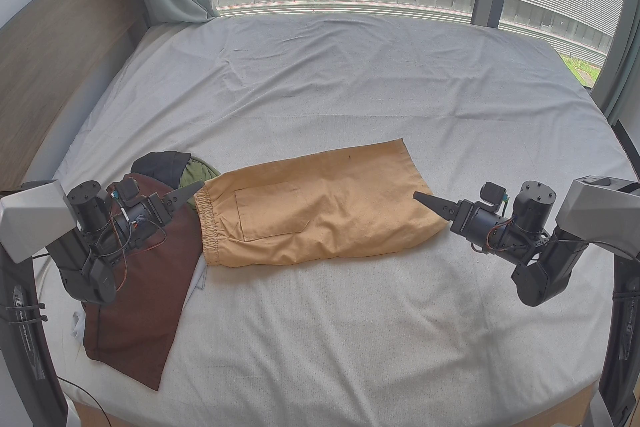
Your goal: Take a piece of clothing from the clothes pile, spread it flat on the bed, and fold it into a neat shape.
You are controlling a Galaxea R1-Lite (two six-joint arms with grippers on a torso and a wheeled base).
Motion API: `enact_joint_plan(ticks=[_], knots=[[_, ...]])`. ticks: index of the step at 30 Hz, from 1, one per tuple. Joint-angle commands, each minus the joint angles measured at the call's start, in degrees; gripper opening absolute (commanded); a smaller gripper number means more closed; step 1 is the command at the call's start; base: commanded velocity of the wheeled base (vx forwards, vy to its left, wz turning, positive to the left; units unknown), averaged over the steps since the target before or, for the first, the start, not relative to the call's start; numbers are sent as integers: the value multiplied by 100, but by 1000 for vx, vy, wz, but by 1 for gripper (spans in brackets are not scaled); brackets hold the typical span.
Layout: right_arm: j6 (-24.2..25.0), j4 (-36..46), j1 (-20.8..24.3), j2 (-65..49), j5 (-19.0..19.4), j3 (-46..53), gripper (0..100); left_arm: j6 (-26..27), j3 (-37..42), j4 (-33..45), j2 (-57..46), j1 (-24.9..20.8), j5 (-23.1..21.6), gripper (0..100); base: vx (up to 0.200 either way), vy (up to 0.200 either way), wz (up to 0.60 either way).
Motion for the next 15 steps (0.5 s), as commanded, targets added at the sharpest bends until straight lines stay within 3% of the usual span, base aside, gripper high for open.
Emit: enact_joint_plan(ticks=[1, 15], knots=[[71, 10, 160, -249, -45, 365, 100, 15, 113, -3, -225, -8, -2, 100, 0, 0, 0], [45, 18, 327, 155, -54, 523, 100, 709, 456, -3, -322, -131, -169, 100, 0, 0, 0]])
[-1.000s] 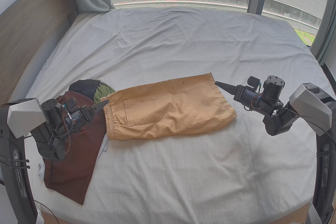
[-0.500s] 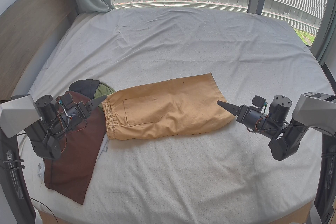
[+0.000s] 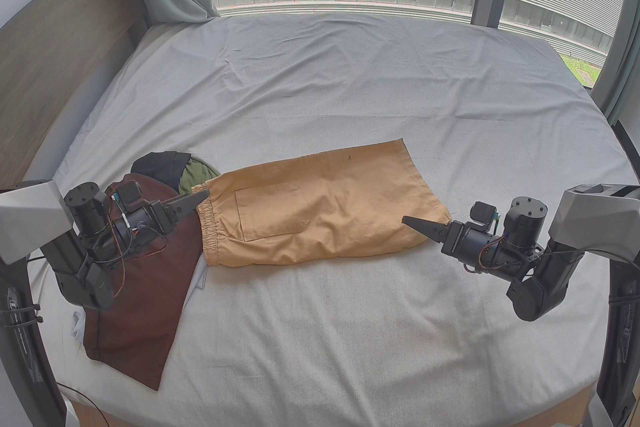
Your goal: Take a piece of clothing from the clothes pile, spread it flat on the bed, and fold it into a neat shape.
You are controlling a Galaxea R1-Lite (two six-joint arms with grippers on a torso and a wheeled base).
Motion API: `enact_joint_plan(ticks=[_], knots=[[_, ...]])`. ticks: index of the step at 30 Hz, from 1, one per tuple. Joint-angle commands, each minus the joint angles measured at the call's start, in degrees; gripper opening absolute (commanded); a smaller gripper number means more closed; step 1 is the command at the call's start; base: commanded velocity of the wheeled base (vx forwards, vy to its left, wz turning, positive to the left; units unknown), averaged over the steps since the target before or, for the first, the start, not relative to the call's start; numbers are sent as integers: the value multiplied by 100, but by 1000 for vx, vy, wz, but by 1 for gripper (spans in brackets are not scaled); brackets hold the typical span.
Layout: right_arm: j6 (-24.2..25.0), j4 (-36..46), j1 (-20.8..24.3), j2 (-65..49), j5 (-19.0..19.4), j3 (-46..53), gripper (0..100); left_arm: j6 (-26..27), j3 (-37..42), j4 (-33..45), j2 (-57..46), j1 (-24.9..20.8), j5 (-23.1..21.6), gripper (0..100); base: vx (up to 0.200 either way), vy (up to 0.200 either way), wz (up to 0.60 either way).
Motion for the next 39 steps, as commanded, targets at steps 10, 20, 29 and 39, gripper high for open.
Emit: enact_joint_plan(ticks=[10, 20, 29, 39], knots=[[-2, 376, 133, 281, -161, -72, 100, 35, 34, -3, -23, -30, 9, 100, 0, 0, 0], [7, 447, 229, 597, -372, -177, 100, 35, 34, -3, -14, -21, 18, 100, 0, 0, 0], [25, 447, 247, 747, -381, -274, 100, 26, 16, -3, -14, -21, 18, 100, 0, 0, 0], [77, 464, 256, 1107, -724, -740, 100, 26, 16, -3, -14, -21, 18, 100, 0, 0, 0]])
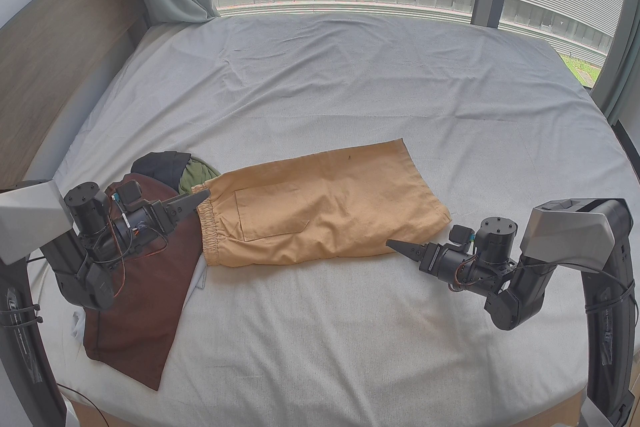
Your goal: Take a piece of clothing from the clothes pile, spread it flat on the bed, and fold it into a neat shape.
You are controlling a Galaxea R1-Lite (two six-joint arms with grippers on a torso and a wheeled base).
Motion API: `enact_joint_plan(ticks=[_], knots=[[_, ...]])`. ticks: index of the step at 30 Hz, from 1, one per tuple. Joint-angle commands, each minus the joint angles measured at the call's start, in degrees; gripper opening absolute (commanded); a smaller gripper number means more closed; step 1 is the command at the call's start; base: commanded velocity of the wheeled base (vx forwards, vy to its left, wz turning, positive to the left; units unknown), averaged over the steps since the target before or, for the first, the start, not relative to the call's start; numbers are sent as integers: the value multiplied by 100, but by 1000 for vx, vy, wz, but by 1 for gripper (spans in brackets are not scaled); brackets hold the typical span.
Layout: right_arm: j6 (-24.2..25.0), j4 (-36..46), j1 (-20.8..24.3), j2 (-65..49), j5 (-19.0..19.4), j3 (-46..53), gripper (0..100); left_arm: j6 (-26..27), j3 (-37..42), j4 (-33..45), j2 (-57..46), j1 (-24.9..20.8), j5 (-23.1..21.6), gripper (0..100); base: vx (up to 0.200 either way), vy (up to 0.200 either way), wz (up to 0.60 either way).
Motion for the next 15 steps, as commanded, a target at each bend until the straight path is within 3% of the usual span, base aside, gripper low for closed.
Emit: enact_joint_plan(ticks=[1, 9, 15], knots=[[55, 12, 26, 263, -119, -248, 100, -3, -1, -1, 17, 3, -1, 100, 0, 0, 0], [248, 91, 87, 474, -146, -547, 100, -3, -18, -1, -10, 21, -1, 100, 0, 0, 0], [380, 74, 246, 729, -462, -942, 100, -3, -27, -1, -10, 38, -1, 100, 0, 0, 0]])
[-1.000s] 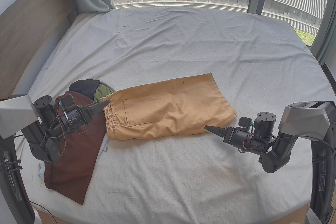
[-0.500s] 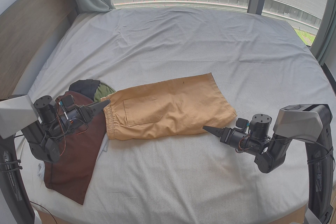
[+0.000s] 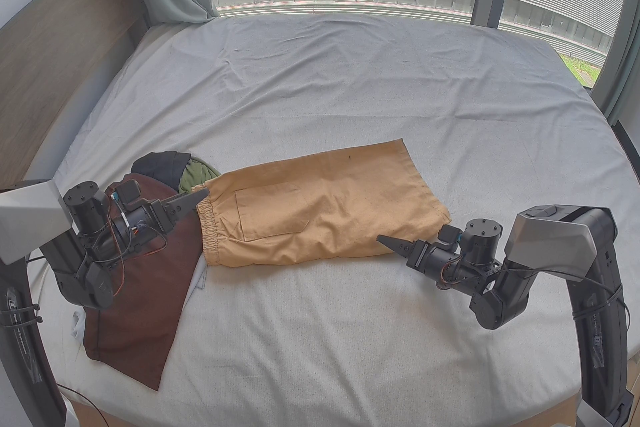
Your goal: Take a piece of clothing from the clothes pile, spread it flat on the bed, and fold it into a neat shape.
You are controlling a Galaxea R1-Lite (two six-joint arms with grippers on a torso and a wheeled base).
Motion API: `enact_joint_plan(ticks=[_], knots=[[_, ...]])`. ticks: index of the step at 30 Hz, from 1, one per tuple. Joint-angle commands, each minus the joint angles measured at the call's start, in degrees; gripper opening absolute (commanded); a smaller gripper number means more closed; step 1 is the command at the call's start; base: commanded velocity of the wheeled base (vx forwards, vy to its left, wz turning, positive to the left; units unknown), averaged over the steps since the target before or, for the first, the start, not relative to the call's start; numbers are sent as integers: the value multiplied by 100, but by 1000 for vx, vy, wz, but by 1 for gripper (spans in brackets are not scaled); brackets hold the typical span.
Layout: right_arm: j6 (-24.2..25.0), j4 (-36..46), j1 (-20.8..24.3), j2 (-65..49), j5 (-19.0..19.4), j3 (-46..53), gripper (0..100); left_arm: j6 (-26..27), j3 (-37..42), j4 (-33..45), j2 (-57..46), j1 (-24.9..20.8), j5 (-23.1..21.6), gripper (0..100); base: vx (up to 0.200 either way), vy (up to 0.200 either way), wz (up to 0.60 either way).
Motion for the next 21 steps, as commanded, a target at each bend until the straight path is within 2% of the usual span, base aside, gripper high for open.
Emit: enact_joint_plan(ticks=[1, 8, 17, 21], knots=[[187, -37, 138, 286, -166, -322, 100, -1, -6, -1, -3, 16, -1, 100, 0, 0, 0], [653, -63, 174, 286, -236, -568, 100, -10, -15, -10, -3, 16, -1, 100, 0, 0, 0], [670, -116, 218, 409, -271, -805, 100, -10, -15, -1, -11, 8, -1, 100, 0, 0, 0], [662, -107, 209, 489, -412, -902, 100, -10, -6, -1, -3, -10, -1, 100, 0, 0, 0]])
